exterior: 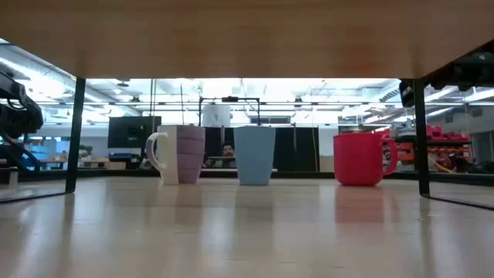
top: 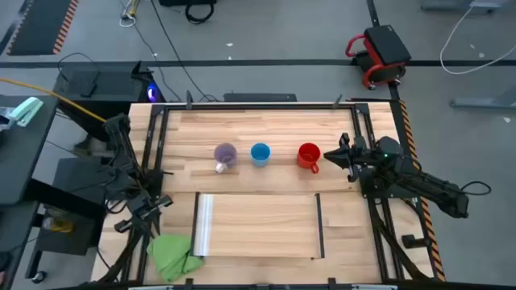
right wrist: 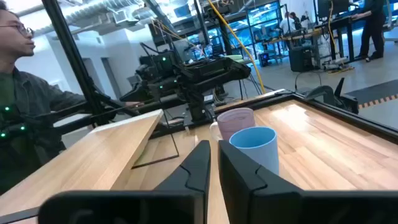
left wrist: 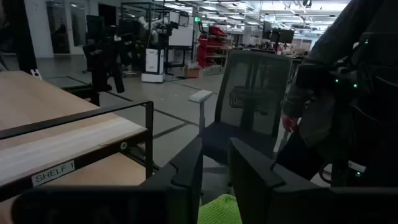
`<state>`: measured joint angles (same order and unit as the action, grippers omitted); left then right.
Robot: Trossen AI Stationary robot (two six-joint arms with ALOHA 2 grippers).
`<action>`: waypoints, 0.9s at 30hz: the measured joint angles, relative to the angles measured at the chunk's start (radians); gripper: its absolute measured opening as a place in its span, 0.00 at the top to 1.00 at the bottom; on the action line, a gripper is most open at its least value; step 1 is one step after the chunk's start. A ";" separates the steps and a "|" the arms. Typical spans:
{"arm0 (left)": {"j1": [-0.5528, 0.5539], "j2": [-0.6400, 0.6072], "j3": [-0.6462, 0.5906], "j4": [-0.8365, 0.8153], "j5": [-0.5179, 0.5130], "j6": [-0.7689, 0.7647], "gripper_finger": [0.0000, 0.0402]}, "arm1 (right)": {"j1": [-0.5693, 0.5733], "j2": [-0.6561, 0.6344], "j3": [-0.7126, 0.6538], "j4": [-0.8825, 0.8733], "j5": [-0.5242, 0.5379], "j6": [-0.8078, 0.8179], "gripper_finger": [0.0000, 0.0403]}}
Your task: Stack small to large cups/mugs on shelf
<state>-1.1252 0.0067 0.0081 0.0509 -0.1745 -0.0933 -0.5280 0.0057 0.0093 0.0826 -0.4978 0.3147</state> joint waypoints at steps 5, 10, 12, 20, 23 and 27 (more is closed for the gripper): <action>0.000 0.000 0.000 0.000 0.000 0.000 0.78 | 0.000 0.000 0.000 0.000 0.000 0.000 0.90; 0.000 0.000 0.000 0.000 0.000 0.000 0.77 | 0.000 0.000 0.000 0.000 0.000 0.000 0.90; 0.000 0.000 0.000 0.000 0.000 0.000 0.78 | 0.000 0.000 0.000 0.000 0.000 0.000 0.90; 0.000 0.000 0.000 0.000 0.000 0.000 0.79 | 0.000 0.000 0.000 0.000 0.000 0.000 0.90; 0.000 0.000 0.000 0.000 0.000 0.000 0.78 | 0.000 0.000 0.000 0.000 0.000 0.000 0.90; 0.000 0.000 0.000 0.000 0.000 0.000 0.77 | 0.000 0.000 0.000 0.000 0.000 0.000 0.90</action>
<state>-1.1252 0.0065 0.0078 0.0508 -0.1745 -0.0937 -0.5281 0.0059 0.0093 0.0825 -0.4977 0.3146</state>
